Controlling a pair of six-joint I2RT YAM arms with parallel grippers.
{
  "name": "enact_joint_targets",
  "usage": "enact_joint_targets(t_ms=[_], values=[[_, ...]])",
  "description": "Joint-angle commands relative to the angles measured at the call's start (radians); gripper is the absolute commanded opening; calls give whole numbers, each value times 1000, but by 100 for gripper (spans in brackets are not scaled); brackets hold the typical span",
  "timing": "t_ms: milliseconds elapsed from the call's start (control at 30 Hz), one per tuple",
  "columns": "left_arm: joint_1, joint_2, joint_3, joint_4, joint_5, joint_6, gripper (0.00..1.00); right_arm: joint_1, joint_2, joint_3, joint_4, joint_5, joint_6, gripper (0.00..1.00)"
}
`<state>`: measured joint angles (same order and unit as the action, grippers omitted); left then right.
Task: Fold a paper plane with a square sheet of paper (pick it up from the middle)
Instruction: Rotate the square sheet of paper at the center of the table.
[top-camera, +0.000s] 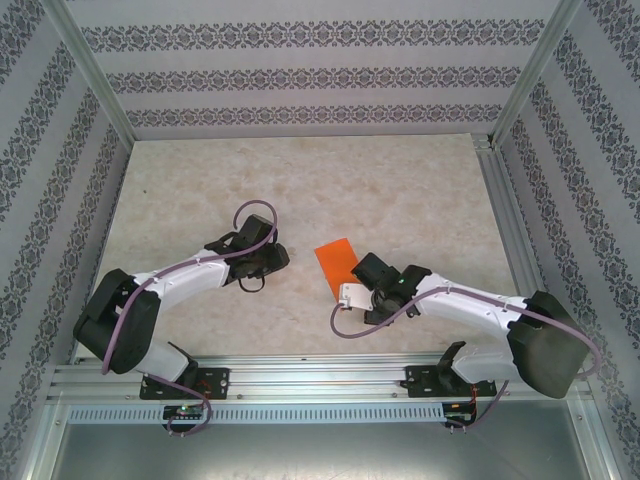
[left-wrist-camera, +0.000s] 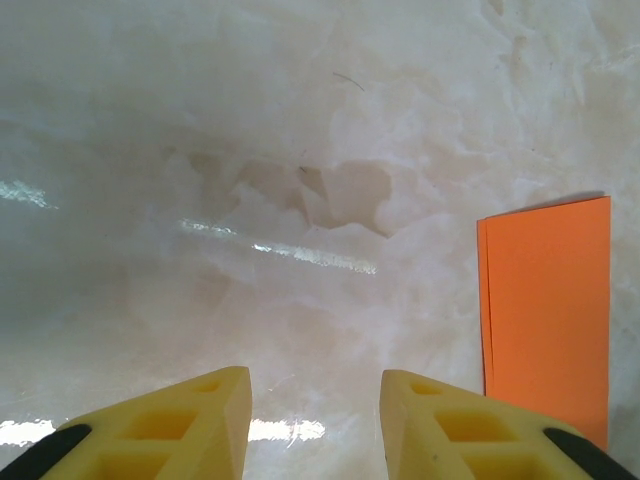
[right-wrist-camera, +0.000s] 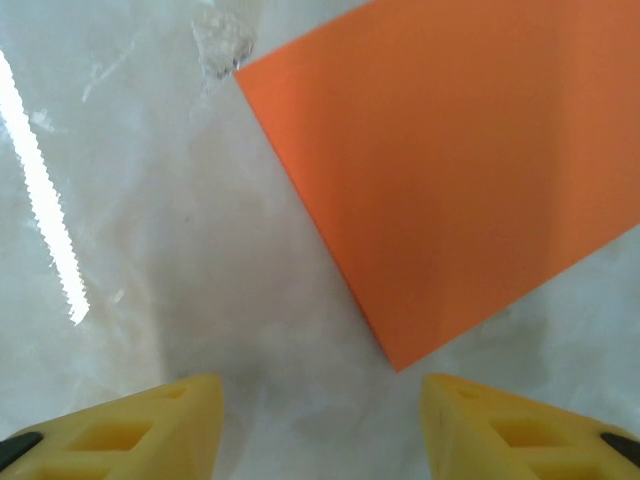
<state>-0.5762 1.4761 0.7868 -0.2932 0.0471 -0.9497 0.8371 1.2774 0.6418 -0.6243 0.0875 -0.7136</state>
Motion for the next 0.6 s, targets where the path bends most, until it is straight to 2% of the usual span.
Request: enact_joint_targets(t_ms=[0, 233, 367, 567], values=[[11, -11, -20, 61, 18, 19, 40, 17, -13, -34, 166, -12, -128, 56], [13, 22, -24, 95, 51, 22, 40, 27, 45, -52, 254, 66, -190, 56], [14, 24, -30, 107, 58, 19, 40, 36, 48, -39, 205, 34, -184, 56], [14, 28, -37, 118, 61, 12, 40, 48, 51, -61, 233, 53, -190, 57]])
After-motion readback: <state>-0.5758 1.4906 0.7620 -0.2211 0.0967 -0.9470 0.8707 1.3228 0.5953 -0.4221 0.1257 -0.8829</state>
